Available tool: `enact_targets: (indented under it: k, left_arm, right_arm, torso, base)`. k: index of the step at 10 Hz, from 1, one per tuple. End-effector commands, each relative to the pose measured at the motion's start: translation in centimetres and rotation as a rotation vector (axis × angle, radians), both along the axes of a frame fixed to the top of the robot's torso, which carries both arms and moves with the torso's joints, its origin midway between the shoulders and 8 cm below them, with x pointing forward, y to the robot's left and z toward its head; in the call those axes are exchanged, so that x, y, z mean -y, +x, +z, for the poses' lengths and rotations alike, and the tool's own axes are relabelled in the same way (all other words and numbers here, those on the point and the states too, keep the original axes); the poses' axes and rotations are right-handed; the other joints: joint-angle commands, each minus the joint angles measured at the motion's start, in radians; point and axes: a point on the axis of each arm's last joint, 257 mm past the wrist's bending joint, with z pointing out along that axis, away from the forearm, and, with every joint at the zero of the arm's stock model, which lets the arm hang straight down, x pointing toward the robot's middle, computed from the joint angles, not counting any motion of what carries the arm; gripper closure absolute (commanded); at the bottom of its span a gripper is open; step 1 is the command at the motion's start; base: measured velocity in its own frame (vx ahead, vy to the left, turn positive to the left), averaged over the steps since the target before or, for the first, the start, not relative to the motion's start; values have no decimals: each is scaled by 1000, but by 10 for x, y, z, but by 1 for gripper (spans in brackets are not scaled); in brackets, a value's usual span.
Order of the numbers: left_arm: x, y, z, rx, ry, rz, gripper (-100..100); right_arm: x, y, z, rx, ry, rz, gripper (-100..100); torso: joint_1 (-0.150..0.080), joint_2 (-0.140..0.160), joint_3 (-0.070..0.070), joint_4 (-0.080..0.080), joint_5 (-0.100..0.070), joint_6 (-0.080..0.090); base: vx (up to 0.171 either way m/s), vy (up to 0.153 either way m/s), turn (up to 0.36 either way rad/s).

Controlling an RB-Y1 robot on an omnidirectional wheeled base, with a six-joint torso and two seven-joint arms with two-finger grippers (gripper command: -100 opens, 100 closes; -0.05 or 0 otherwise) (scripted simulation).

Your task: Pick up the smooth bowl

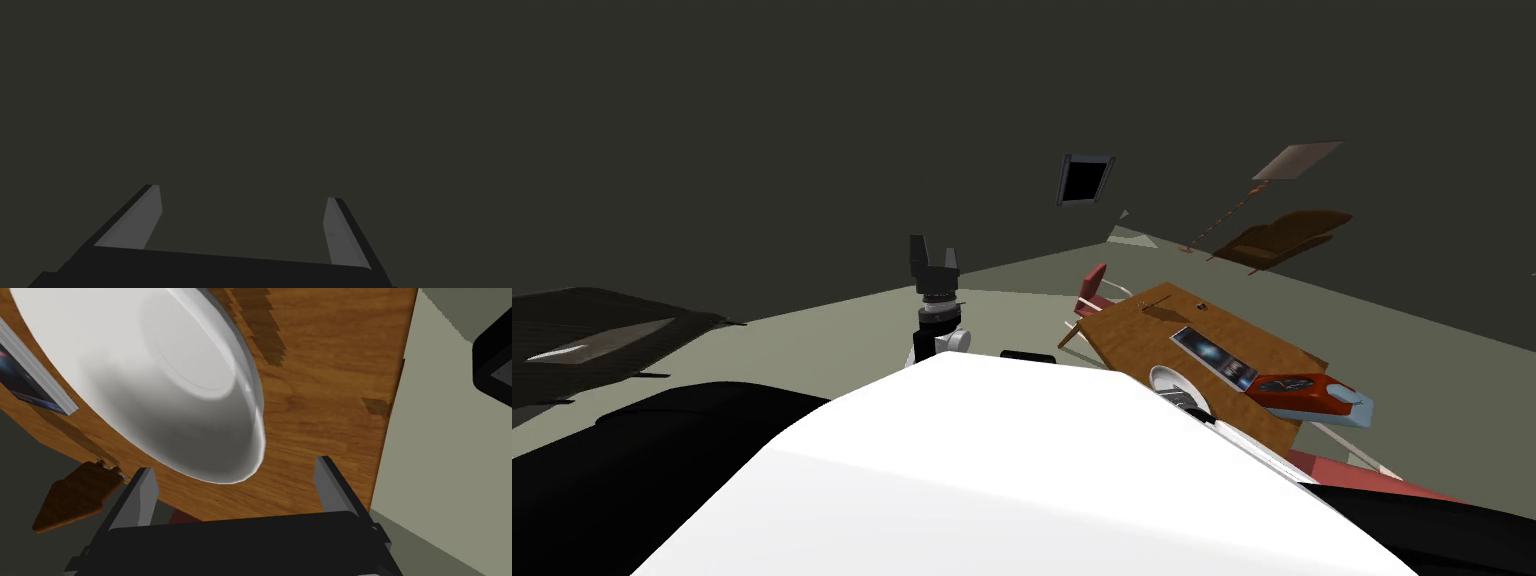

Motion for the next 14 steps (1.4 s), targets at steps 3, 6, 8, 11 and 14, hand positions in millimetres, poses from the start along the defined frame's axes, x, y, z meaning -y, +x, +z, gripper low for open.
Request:
enact_targets:
  k: [3,6,8,11,14]
  left_arm:
    - [0,0,0,0,0,0,0]
    - [0,0,0,0,0,0,0]
    - [0,0,0,0,0,0,0]
    - [0,0,0,0,0,0,0]
    - [0,0,0,0,0,0,0]
  right_arm:
    - [-8,-42,-20,-103,-7,40,-100]
    - [-10,-38,-26,-93,-12,26,-100]
    - [-14,-37,-33,-94,-12,17,-100]
    - [-13,-37,-31,-94,-12,20,100]
    - [-13,-37,-31,-93,-12,19,100]
  torso:
    - [-1,-1,-1,0,0,0]
    - [2,-4,-2,-1,0,0]
    - [0,-4,-2,-1,0,0]
    - [2,-4,-2,-1,0,0]
    - [3,-5,-3,-1,1,0]
  base:
    - [-30,-61,115]
    - [-4,-25,31]
    - [-13,-58,65]
    - [-2,-12,5]
    - [0,0,0]
